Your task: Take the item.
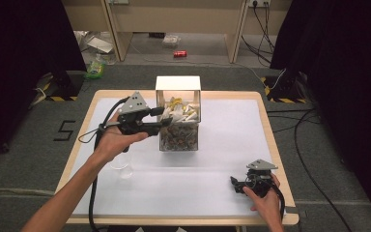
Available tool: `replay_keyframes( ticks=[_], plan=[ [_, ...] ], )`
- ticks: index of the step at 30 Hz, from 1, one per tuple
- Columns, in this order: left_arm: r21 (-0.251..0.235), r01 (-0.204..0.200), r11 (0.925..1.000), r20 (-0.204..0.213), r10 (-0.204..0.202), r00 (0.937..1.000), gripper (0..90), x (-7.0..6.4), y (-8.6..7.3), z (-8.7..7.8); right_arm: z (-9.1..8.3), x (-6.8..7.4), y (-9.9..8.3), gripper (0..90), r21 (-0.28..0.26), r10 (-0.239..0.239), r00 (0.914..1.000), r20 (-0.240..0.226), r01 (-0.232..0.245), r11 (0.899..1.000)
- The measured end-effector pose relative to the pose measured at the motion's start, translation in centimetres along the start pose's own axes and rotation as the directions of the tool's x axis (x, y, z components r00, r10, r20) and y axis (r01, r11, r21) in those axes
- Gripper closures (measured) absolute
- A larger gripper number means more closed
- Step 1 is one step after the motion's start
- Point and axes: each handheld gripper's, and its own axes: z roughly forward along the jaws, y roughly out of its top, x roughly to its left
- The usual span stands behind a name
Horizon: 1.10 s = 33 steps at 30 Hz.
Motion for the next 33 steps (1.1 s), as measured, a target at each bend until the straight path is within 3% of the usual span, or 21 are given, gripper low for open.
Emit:
replay_keyframes(
  ticks=[18, 33],
  plan=[
    [0.081, -0.006, 0.9967, -0.019, 0.008, 0.9998, 57.5, 0.4, 1.0, 4.3, 0.0, 0.0, 0.0, 7.2, -0.001, -0.001, 1.0000, 0.000, 0.001, 1.000],
    [0.132, -0.001, 0.9913, -0.056, 0.009, 0.9984, 65.8, 0.9, 1.2, 6.3, 0.0, 0.0, 0.0, 7.2, 0.000, 0.003, 1.0000, 0.000, -0.003, 1.000]
  ],
)
